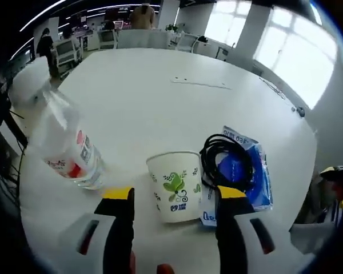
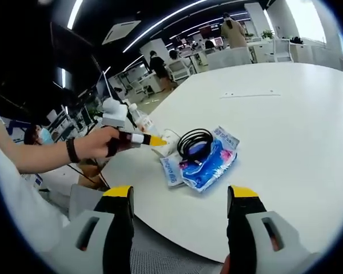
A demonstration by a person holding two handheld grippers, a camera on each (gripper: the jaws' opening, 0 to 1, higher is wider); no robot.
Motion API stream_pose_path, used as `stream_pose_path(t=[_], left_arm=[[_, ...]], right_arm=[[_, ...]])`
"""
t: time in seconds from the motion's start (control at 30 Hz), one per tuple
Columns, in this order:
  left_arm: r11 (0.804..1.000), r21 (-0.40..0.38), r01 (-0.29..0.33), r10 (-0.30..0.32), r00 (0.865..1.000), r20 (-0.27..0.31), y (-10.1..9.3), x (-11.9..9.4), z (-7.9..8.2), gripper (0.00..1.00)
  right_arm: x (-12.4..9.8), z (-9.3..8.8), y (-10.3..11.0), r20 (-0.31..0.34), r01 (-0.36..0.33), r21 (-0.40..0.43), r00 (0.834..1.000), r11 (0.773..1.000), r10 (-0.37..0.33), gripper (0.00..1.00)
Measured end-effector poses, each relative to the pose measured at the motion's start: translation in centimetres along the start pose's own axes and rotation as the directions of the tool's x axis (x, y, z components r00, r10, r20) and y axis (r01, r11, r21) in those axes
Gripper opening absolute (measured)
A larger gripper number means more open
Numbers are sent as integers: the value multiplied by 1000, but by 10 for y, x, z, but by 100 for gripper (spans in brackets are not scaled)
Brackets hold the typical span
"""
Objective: Arrange the tabletop items into an orderly group along one side of the table until the central work area is clear of visible clutter.
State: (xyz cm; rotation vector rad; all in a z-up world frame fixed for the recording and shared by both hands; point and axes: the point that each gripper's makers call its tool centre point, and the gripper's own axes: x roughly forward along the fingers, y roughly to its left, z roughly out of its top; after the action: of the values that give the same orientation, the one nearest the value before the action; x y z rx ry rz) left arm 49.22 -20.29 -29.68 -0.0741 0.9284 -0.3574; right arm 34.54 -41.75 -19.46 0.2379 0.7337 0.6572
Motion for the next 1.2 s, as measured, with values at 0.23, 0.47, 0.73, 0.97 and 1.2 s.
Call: stream_pose_path(t=[0.23, 0.47, 0.73, 0.97, 1.2], left_arm=[[1000, -8, -3, 2, 1000, -31, 1, 15, -3, 58], [1000, 9, -20, 20, 998, -52, 3, 16, -8, 40], [999, 27, -23, 24, 999, -34, -1, 8, -11, 37], [999, 46, -18, 18, 1000, -15, -2, -2, -12, 36], [996, 91, -17, 14, 999, 29, 2, -10, -9, 36]], right_arm=[[-2, -2, -3, -4, 4, 7, 1000, 1000, -4, 66], [-5, -1, -6, -3, 11, 9, 1000, 1000, -11, 65], [-3, 0, -4, -4, 5, 2, 1000, 1000, -5, 65], [-1, 0, 0, -7, -4, -5, 1000, 1000, 4, 65], [1, 2, 2, -5, -9, -14, 1000, 1000, 9, 65]])
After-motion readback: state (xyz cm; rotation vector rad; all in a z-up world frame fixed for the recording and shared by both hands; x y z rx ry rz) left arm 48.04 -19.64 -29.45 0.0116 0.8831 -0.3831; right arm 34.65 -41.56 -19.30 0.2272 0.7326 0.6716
